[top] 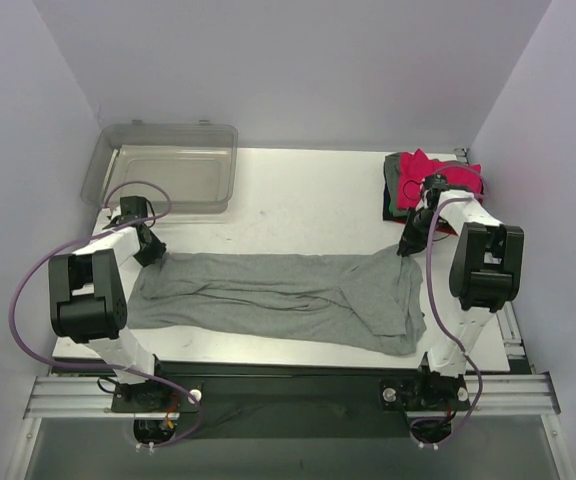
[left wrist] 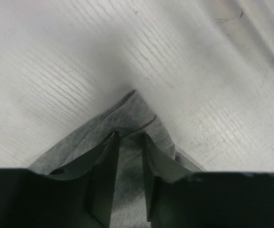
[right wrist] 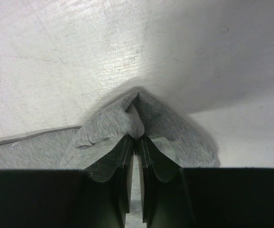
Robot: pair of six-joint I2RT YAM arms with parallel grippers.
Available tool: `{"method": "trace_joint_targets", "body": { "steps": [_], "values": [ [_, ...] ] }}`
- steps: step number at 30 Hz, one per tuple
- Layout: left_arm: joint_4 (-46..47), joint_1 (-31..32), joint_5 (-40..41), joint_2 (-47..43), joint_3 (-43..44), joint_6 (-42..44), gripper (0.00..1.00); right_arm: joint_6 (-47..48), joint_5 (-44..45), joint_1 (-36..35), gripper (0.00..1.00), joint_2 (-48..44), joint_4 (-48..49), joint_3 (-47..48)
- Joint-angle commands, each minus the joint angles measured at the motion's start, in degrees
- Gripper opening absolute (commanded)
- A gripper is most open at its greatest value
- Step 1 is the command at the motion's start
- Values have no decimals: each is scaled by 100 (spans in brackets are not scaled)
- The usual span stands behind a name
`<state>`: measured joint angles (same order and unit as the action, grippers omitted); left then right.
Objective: Fold and stack the t-shirts
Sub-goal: Fold the other side of the tshirt into a rectangle
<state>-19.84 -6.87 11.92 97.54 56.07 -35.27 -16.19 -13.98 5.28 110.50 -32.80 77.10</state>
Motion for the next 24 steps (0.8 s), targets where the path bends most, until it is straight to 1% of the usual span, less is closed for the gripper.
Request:
{"method": "trace_joint_targets", "body": {
  "steps": [1, 2, 4, 5, 8, 12, 17, 24],
  "values": [
    [129, -16, 126, 169, 167, 64, 33, 81, 53, 43, 10, -151, -324, 174],
    [94, -16, 143, 195, 176, 64, 26, 80, 70, 43, 6, -143, -333, 165],
    [33, -24, 187, 239, 167, 73, 18, 80, 79, 43, 2, -177, -333, 156],
    [24, -16, 196, 240, 150, 73, 10, 72, 97, 52, 0, -186, -341, 139],
    [-29, -51, 293, 205, 71, 73, 0, -16, 114, 105, 0, -230, -350, 95],
    [-178, -209, 460, 21, -35, 81, 0, -191, 342, 227, 0, -336, -420, 25],
    [-223, -437, 557, -279, -202, 195, 0, -341, 413, 404, 0, -520, -614, -28],
    [-319, -455, 557, -314, -149, 204, 0, -403, 422, 421, 0, -371, -877, 51]
  ]
}}
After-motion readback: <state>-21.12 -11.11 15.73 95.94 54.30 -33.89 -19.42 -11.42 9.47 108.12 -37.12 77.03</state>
